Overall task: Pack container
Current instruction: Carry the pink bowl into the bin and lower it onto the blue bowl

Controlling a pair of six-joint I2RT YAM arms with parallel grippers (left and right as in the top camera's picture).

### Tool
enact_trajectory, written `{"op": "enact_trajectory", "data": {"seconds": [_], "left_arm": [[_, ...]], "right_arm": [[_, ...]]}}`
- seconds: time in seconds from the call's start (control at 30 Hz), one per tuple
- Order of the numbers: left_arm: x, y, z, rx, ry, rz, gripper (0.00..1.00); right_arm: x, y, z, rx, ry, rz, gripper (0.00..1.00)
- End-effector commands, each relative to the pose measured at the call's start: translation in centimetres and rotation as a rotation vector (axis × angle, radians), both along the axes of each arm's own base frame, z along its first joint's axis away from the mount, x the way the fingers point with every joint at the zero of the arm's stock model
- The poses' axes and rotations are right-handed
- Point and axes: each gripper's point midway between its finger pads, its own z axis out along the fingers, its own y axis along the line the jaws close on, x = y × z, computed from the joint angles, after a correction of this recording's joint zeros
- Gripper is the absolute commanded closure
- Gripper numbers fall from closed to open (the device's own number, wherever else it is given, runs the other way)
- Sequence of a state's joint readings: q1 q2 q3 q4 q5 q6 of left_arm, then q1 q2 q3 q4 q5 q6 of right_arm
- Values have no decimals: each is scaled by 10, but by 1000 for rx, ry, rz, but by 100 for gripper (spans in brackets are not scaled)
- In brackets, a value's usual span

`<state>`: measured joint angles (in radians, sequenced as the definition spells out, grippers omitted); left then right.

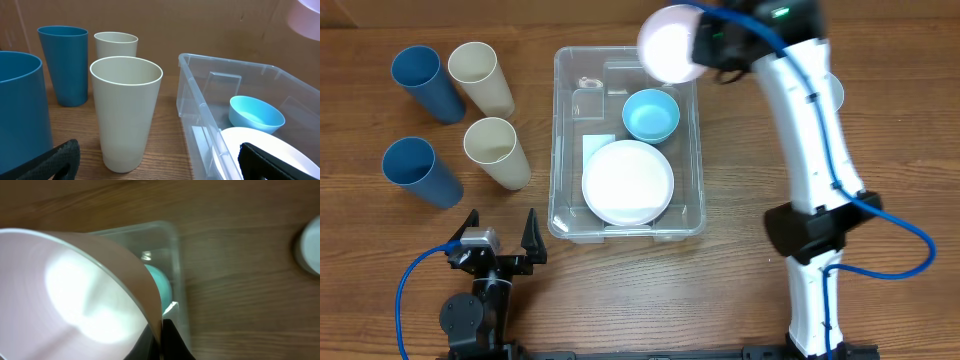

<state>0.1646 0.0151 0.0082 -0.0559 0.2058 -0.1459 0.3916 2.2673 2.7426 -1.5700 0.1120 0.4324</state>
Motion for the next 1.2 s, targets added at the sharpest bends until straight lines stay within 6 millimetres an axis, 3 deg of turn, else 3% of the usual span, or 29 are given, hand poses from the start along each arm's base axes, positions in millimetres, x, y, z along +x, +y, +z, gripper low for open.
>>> {"op": "enact_trajectory", "data": {"seconds": [0.0,0.13,0.3,0.43,0.57,0.67,0.73,1.07,1.1,1.17], "left_arm": [[0,1,1,20,-7,3,0],[0,1,1,20,-7,3,0],[0,1,1,20,-7,3,0],[0,1,1,20,-7,3,0],[0,1,1,20,-7,3,0],[0,1,1,20,-7,3,0],[0,1,1,20,-7,3,0],[0,1,1,20,-7,3,0],[0,1,1,20,-7,3,0],[0,1,1,20,-7,3,0]], "right_arm": [[-1,15,3,-87,-61,7,96],[-2,20,-26,-119,-2,7,96],[-8,18,-86,-181,125,11,96],[-9,18,-108,-196,154,16,96],[-5,20,-109,-191,141,20,90],[-3,21,-108,-190,131,26,66],[-3,24,-108,-190,130,54,57],[-8,34,-105,-196,134,153,57],[-9,35,-105,-191,137,157,58],[-10,39,-106,-177,143,170,71]]}}
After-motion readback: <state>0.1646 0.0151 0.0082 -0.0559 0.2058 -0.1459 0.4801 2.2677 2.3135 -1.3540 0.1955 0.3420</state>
